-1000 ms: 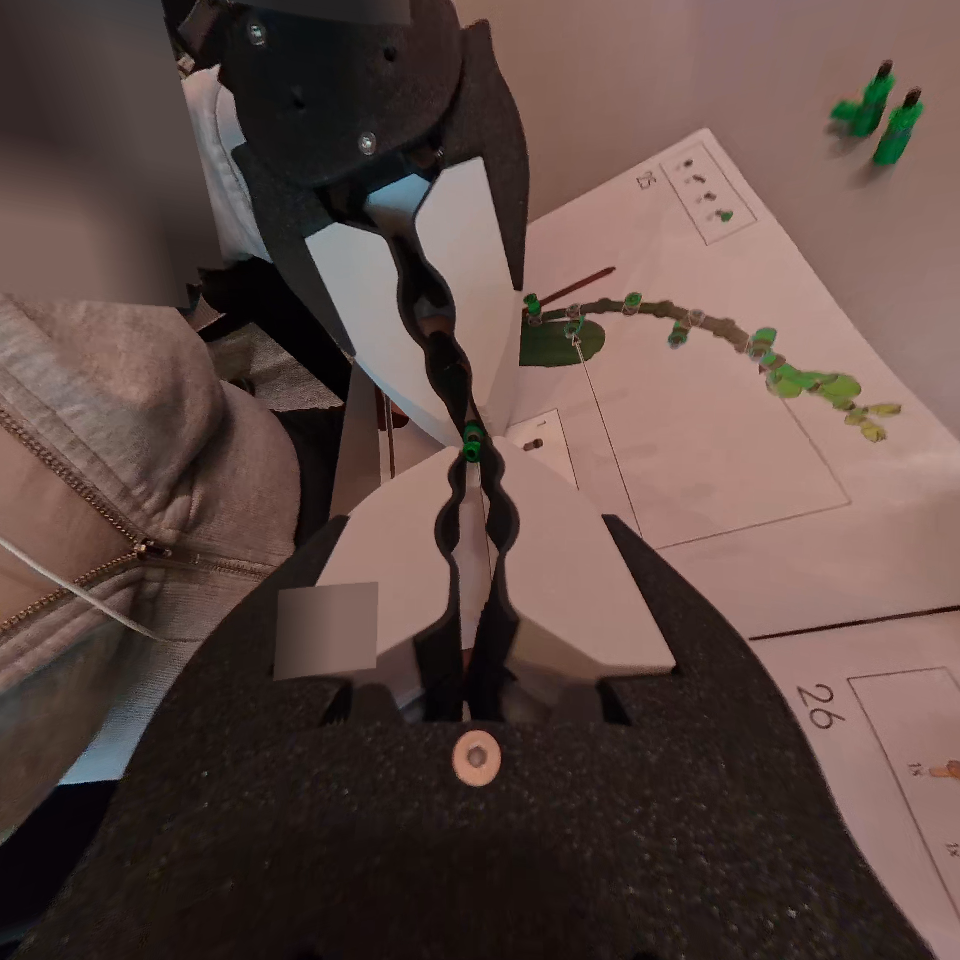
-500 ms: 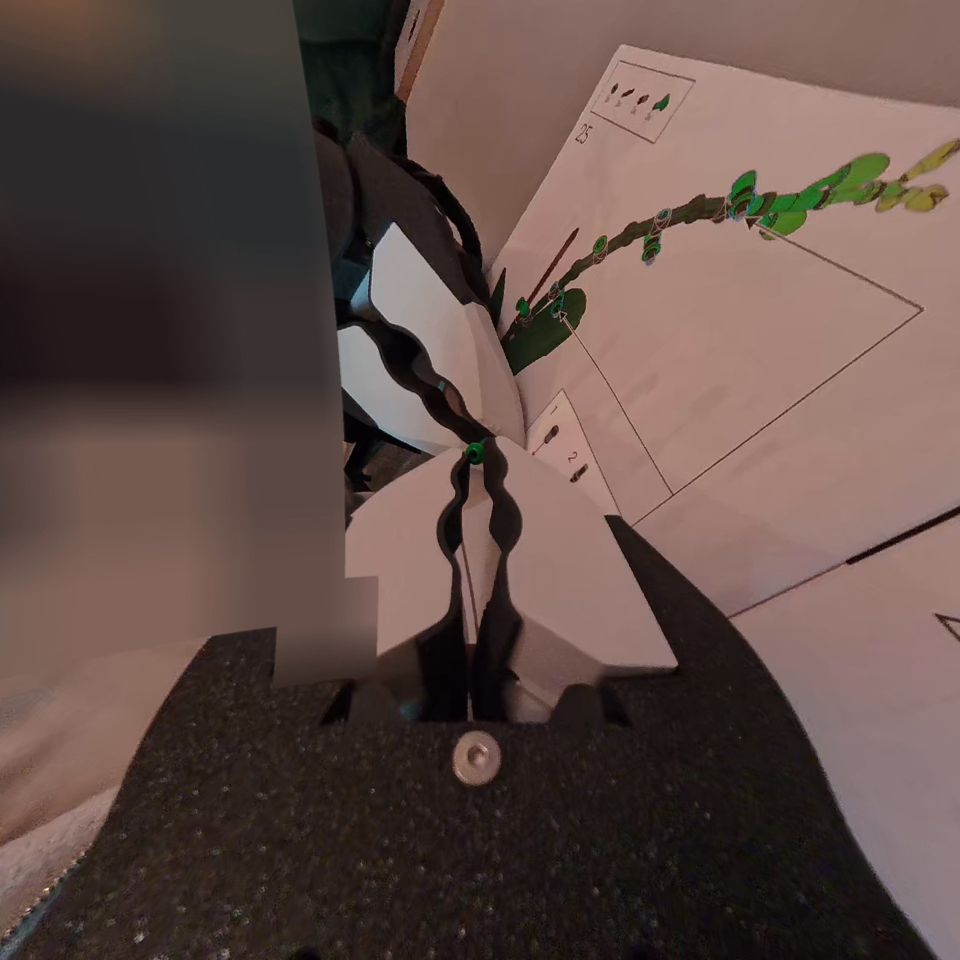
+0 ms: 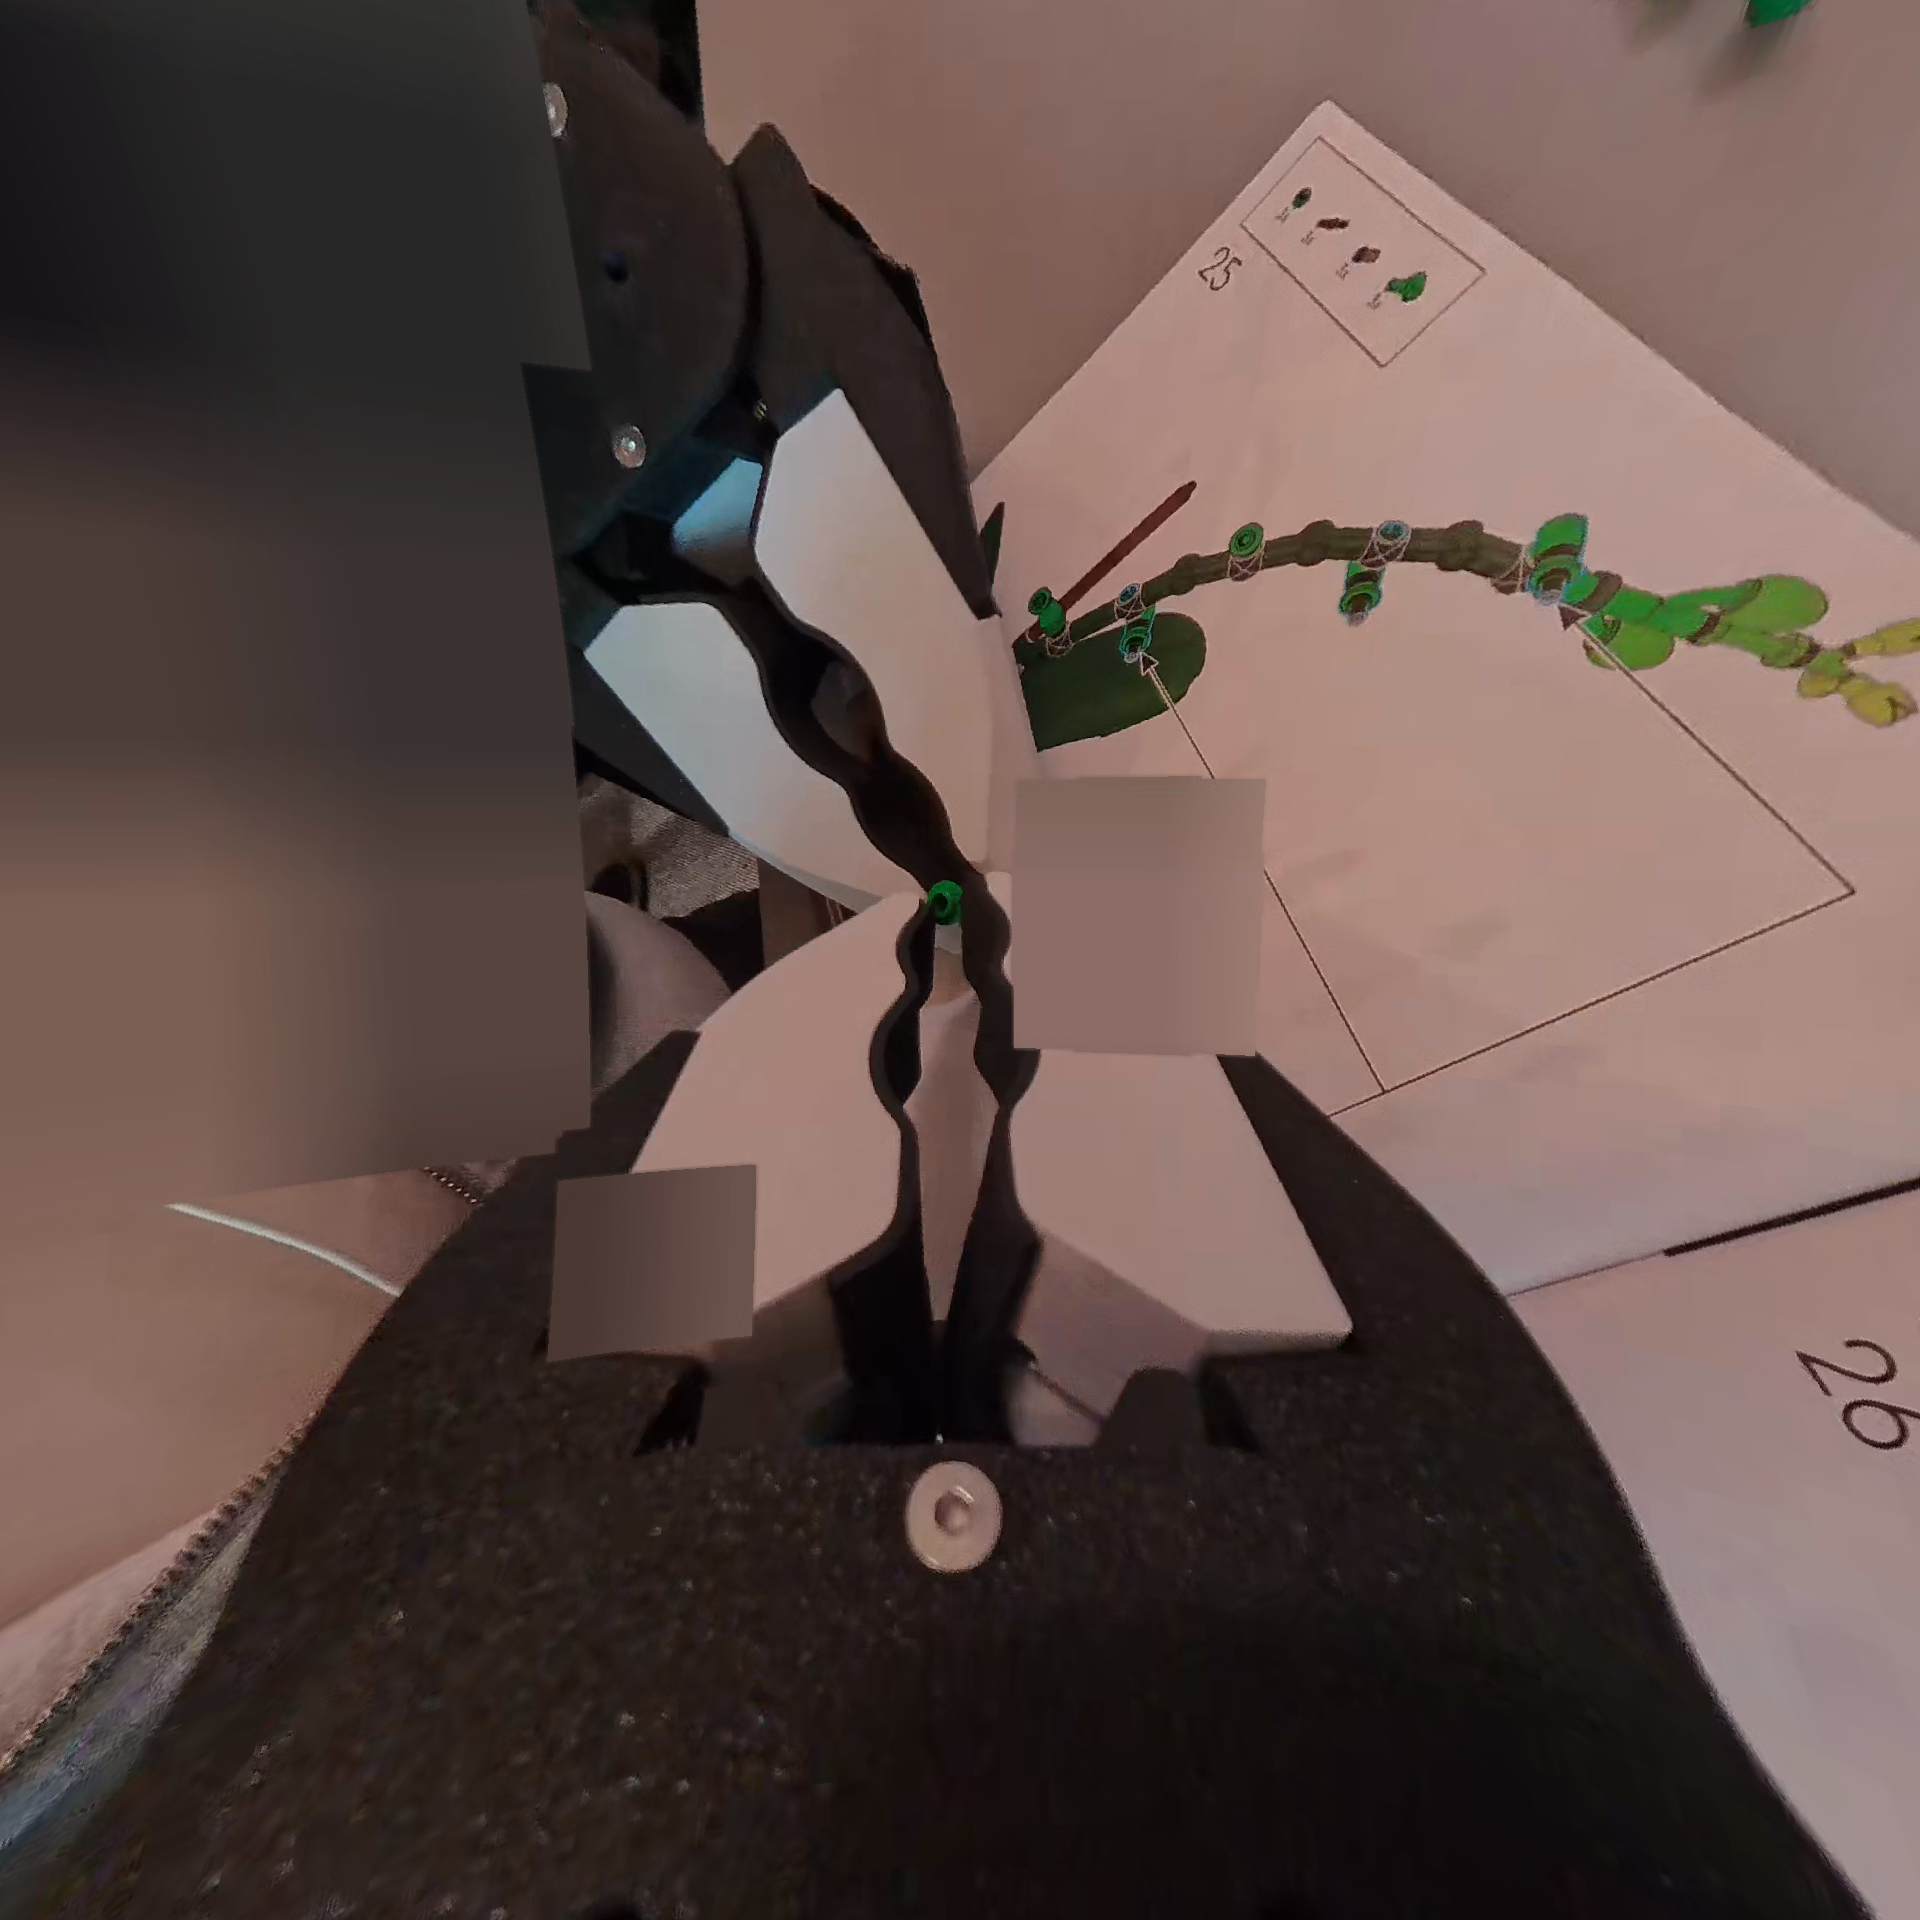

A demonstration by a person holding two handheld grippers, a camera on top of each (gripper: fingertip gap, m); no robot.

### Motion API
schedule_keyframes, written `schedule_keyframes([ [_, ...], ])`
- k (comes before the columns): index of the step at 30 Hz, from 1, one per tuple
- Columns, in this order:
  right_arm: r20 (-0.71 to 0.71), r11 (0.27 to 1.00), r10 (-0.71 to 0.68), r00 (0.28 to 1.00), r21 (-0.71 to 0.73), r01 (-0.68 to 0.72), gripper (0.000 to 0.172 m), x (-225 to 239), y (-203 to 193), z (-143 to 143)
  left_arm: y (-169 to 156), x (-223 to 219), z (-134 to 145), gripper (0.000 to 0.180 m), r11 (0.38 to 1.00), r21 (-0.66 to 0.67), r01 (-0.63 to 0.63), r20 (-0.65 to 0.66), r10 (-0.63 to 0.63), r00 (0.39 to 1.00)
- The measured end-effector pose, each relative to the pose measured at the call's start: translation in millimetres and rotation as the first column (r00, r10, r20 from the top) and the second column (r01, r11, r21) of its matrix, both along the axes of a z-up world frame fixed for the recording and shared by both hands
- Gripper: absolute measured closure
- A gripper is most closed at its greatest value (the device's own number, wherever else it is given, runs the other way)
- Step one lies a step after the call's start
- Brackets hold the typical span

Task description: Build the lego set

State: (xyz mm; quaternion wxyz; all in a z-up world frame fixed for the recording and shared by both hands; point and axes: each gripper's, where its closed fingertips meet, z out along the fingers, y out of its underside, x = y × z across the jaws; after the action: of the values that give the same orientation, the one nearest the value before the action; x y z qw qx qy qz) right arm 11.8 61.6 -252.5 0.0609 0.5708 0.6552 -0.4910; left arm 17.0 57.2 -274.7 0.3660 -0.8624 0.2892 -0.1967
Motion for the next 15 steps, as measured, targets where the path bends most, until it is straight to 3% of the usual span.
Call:
schedule_keyframes([
  [1, -0.001, 1.0, 0.005, 1.0, 0.016, -0.005, 0.167, 0.0, -0.3, 0.0, -0.1, 0.1, 0.1, 0.174, 1.0, 0.002, 0.001, -0.002, -0.001, 1.0],
  [8, 0.067, 0.997, 0.026, 0.997, 0.068, -0.031, 0.167, 8.6, 5.3, -7.5, -1.3, 0.6, 0.3, 0.175, 1.0, 0.013, 0.007, -0.015, -0.007, 1.0],
  [15, 0.022, 0.999, 0.002, 1.0, 0.039, -0.003, 0.167, 5.8, 4.2, -6.3, -1.4, 0.8, 0.6, 0.175, 1.0, 0.016, 0.01, -0.019, -0.01, 1.0],
])
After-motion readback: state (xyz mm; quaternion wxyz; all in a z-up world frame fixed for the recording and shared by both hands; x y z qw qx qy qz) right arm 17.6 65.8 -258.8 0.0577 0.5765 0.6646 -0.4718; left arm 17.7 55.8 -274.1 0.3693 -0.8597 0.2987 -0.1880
